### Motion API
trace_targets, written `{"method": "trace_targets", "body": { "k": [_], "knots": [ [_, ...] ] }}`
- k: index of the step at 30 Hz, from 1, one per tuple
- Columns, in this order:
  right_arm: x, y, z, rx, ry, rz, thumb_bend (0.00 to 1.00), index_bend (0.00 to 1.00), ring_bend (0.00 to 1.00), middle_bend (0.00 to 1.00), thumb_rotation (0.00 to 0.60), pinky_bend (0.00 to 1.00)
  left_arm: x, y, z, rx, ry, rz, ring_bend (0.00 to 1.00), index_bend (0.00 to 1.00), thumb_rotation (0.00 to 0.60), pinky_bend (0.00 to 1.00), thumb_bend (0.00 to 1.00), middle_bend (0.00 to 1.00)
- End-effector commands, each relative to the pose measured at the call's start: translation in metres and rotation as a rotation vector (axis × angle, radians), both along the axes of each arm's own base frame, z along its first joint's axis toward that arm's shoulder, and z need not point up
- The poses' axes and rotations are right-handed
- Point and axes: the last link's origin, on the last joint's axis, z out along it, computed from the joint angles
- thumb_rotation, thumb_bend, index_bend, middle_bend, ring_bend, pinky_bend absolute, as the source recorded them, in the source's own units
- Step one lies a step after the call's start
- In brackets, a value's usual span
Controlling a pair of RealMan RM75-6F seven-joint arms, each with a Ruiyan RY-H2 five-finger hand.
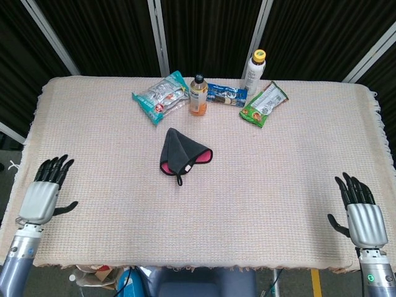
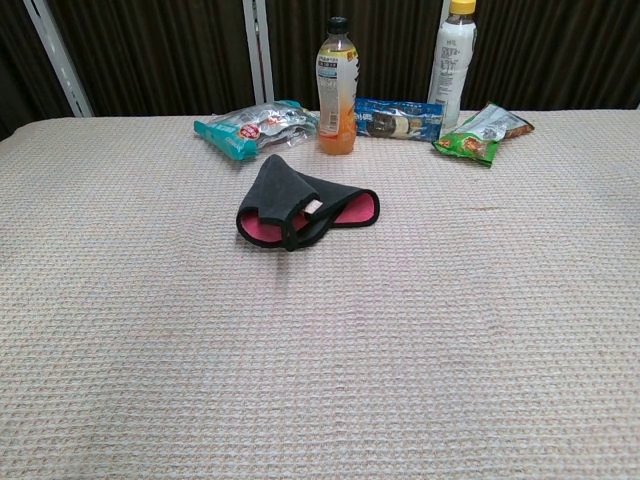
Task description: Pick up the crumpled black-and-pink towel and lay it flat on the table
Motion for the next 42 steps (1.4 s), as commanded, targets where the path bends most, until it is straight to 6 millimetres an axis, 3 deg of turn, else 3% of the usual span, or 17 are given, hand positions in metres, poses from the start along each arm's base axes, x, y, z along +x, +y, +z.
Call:
{"method": "trace_targets", "body": {
  "k": [1,9,17,23,31,36,42],
  "knots": [
    [-0.002,-0.002,-0.001,0.000,-0.009,-0.007,0.26,0.00,0.00,0.02,0.600,0.11,0.033,0.037,-0.028,-0.077,0.019,-0.120,0.00,0.02,0.600,0.00,0.00,0.01],
    [-0.009,-0.007,-0.002,0.004,-0.013,-0.037,0.26,0.00,0.00,0.02,0.600,0.11,0.077,0.088,-0.094,-0.084,0.051,-0.138,0.00,0.06,0.600,0.00,0.07,0.03],
    [-0.007,-0.005,0.001,-0.005,-0.030,-0.022,0.26,0.00,0.00,0.02,0.600,0.11,0.120,0.112,-0.150,-0.039,0.089,-0.163,0.00,0.04,0.600,0.00,0.08,0.03],
    [-0.009,-0.006,0.003,-0.012,-0.041,-0.029,0.26,0.00,0.00,0.02,0.600,0.11,0.155,0.124,-0.175,-0.035,0.063,-0.209,0.00,0.08,0.600,0.00,0.18,0.04],
    [-0.013,-0.009,0.005,-0.020,-0.051,-0.047,0.26,0.00,0.00,0.02,0.600,0.11,0.193,0.123,-0.201,-0.068,0.010,-0.259,0.00,0.09,0.600,0.00,0.19,0.04],
    [-0.013,-0.010,0.006,-0.020,-0.052,-0.052,0.26,0.00,0.00,0.02,0.600,0.11,0.198,0.117,-0.212,-0.084,0.007,-0.275,0.00,0.09,0.600,0.00,0.19,0.04],
    [-0.012,-0.008,0.007,-0.024,-0.059,-0.052,0.26,0.00,0.00,0.02,0.600,0.11,0.201,0.114,-0.214,-0.057,0.009,-0.304,0.00,0.14,0.600,0.00,0.28,0.06]
  ]
}}
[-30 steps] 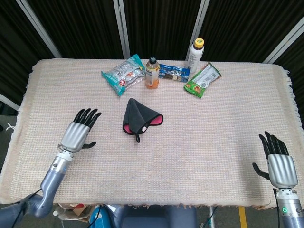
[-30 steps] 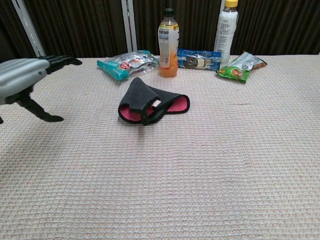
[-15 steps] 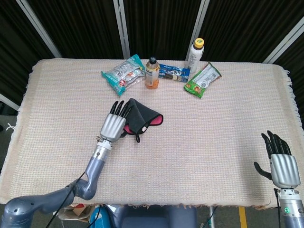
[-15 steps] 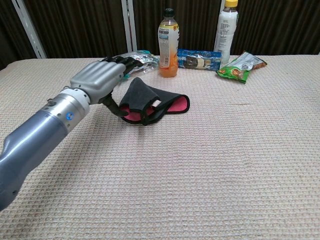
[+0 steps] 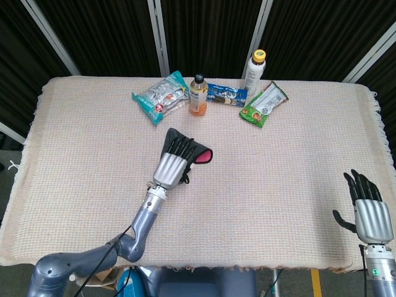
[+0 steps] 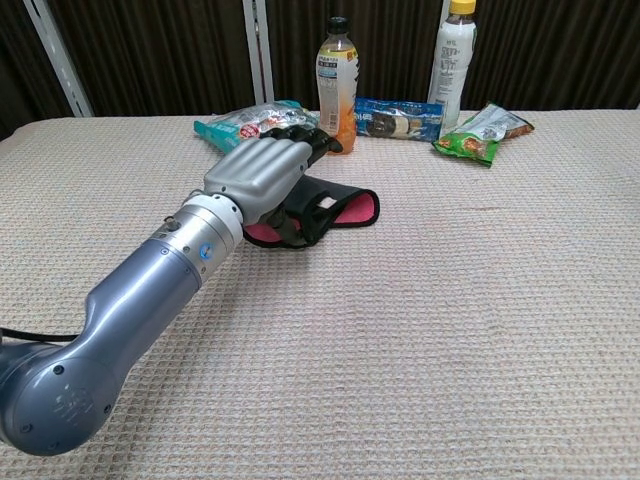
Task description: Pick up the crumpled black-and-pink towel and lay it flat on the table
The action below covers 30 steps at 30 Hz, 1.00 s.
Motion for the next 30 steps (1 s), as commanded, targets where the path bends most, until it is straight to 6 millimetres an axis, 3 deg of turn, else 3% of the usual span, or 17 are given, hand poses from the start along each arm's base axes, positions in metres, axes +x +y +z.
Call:
{"method": "trace_targets", "body": {
  "k": [1,10,20,30],
  "knots": [
    [0.001,0.001,0.001,-0.004,0.001,0.004,0.26,0.00,0.00,0.02,0.600,0.11,0.002,-0.001,0.002,0.021,-0.022,-0.022,0.00,0.15,0.600,0.00,0.29,0.07],
    [0.001,0.002,-0.001,0.005,0.000,0.002,0.26,0.00,0.00,0.02,0.600,0.11,-0.004,0.008,0.017,0.070,-0.057,-0.019,0.00,0.22,0.600,0.00,0.30,0.09],
    [0.003,0.002,-0.002,0.011,-0.001,0.002,0.26,0.00,0.00,0.02,0.600,0.11,-0.010,0.008,0.019,0.070,-0.063,-0.015,0.00,0.56,0.600,0.00,0.31,0.14],
    [0.002,0.002,-0.002,0.013,0.002,-0.006,0.26,0.00,0.00,0.02,0.600,0.11,-0.010,0.007,0.021,0.064,-0.082,-0.020,0.00,0.67,0.600,0.00,0.36,0.18]
  ]
}}
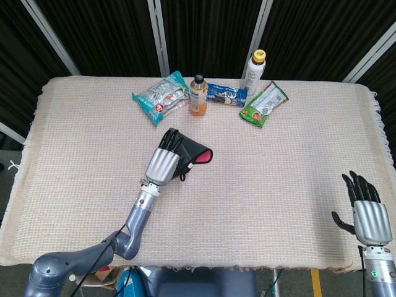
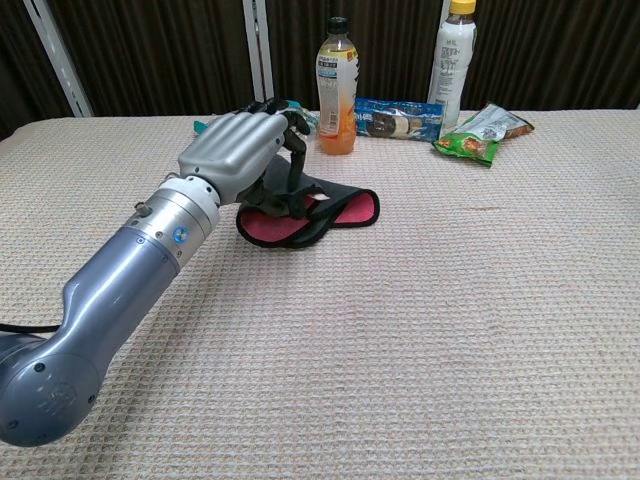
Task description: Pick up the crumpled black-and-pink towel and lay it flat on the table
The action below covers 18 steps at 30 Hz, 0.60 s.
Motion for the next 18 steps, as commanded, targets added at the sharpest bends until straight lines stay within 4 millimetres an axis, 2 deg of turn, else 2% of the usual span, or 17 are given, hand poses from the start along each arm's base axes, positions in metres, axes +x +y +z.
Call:
{"method": "trace_targets", "body": {
  "k": [1,11,18],
  "knots": [
    [0.000,0.000,0.000,0.000,0.000,-0.002,0.26,0.00,0.00,0.02,0.600,0.11,-0.001,0.001,0.002,0.002,0.000,-0.001,0.00,0.67,0.600,0.00,0.38,0.18],
    [0.000,0.000,-0.001,0.009,-0.007,-0.005,0.26,0.00,0.00,0.02,0.600,0.11,-0.001,0.009,0.011,0.011,0.005,0.001,0.00,0.66,0.600,0.00,0.50,0.18],
    [-0.002,-0.001,-0.002,0.020,-0.015,-0.016,0.26,0.00,0.00,0.02,0.600,0.11,0.006,0.016,0.023,0.021,-0.011,-0.012,0.00,0.66,0.600,0.01,0.54,0.18]
  ]
}}
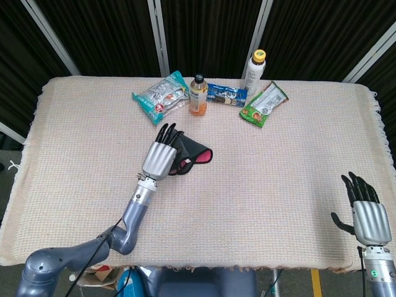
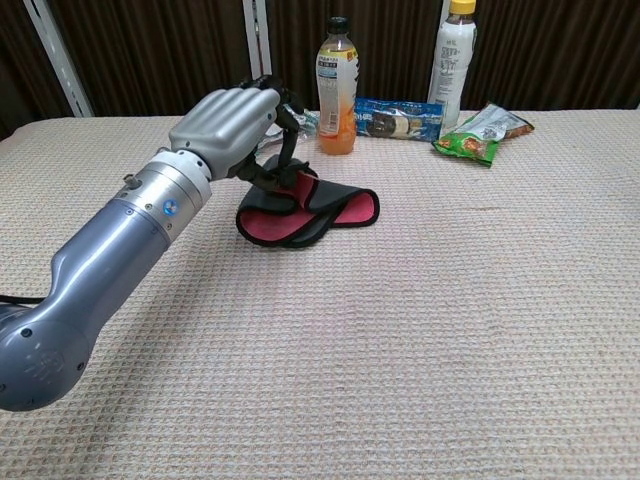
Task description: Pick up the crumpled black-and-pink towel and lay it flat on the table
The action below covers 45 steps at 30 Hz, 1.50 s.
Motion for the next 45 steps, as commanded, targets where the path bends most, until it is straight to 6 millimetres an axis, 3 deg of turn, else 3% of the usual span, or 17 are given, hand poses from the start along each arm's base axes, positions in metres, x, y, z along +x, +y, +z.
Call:
{"method": "trace_targets", "body": {
  "k": [1,6,17,24,31,39,45],
  "knots": [
    [-0.001,-0.001,0.000,0.004,-0.003,-0.004,0.26,0.00,0.00,0.02,0.600,0.11,0.006,0.004,0.007,0.004,-0.019,-0.005,0.00,0.66,0.600,0.01,0.54,0.18],
    [-0.003,-0.003,0.000,0.009,-0.019,-0.020,0.26,0.00,0.00,0.02,0.600,0.11,0.031,0.015,0.028,0.006,-0.087,-0.027,0.00,0.66,0.600,0.01,0.54,0.19],
    [-0.011,-0.016,0.002,0.000,-0.041,-0.069,0.26,0.00,0.00,0.02,0.600,0.11,0.135,0.051,0.072,-0.037,-0.177,-0.077,0.00,0.65,0.600,0.01,0.54,0.19],
    [-0.015,-0.030,0.001,-0.004,-0.059,-0.098,0.26,0.00,0.00,0.02,0.600,0.11,0.188,0.064,0.090,-0.096,-0.271,-0.119,0.00,0.65,0.600,0.01,0.52,0.19],
    [-0.015,-0.044,-0.004,0.004,-0.072,-0.103,0.26,0.00,0.00,0.02,0.600,0.11,0.204,0.069,0.097,-0.229,-0.382,-0.158,0.00,0.65,0.600,0.01,0.48,0.19],
    [-0.013,-0.049,-0.011,0.018,-0.093,-0.104,0.26,0.01,0.00,0.02,0.600,0.11,0.198,0.080,0.108,-0.249,-0.393,-0.205,0.00,0.66,0.600,0.03,0.48,0.21],
    [0.007,-0.064,-0.017,0.033,-0.195,-0.080,0.26,0.13,0.00,0.02,0.600,0.11,0.199,0.081,0.103,-0.255,-0.363,-0.188,0.00,0.66,0.600,0.03,0.48,0.22]
  ]
}}
